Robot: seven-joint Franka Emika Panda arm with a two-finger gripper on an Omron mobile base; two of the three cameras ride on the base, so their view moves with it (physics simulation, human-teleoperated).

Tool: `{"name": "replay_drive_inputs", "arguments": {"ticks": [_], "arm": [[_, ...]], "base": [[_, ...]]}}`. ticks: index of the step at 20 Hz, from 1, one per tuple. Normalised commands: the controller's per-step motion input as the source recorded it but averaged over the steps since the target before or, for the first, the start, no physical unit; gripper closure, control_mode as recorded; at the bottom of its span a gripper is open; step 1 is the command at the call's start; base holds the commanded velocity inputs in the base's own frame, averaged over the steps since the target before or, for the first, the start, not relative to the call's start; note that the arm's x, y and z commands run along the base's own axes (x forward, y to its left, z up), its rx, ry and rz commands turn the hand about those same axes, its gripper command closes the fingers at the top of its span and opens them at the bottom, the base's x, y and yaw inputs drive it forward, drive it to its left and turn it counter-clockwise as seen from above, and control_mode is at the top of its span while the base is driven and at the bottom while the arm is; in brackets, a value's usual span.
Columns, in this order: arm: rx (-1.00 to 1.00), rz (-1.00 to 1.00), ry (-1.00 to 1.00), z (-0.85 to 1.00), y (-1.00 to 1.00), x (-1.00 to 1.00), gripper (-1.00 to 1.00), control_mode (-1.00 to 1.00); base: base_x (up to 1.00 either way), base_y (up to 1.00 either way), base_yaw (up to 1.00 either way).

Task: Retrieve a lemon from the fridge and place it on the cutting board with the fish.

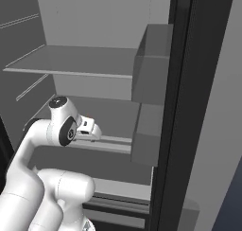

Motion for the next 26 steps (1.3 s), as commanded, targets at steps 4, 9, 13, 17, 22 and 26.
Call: {"name": "replay_drive_inputs", "arguments": {"ticks": [4,9,13,17,22,26], "arm": [[0.0,0.0,0.0,0.0,0.0,0.0,-1.0,1.0],[0.0,0.0,0.0,0.0,0.0,0.0,-1.0,-1.0],[0.0,0.03,-0.11,0.02,0.0,-0.01,-1.0,-1.0],[0.0,0.0,-0.01,0.07,0.07,-0.02,-1.0,-1.0],[0.06,0.0,0.04,0.26,0.17,-0.02,-1.0,-1.0],[0.03,0.0,0.0,0.43,0.08,0.0,-1.0,-1.0]], "base": [[0.38,0.11,0.0],[0.15,0.06,0.0],[0.0,0.0,0.0],[0.0,0.0,0.0],[0.0,0.0,0.0],[0.0,0.0,0.0]]}}
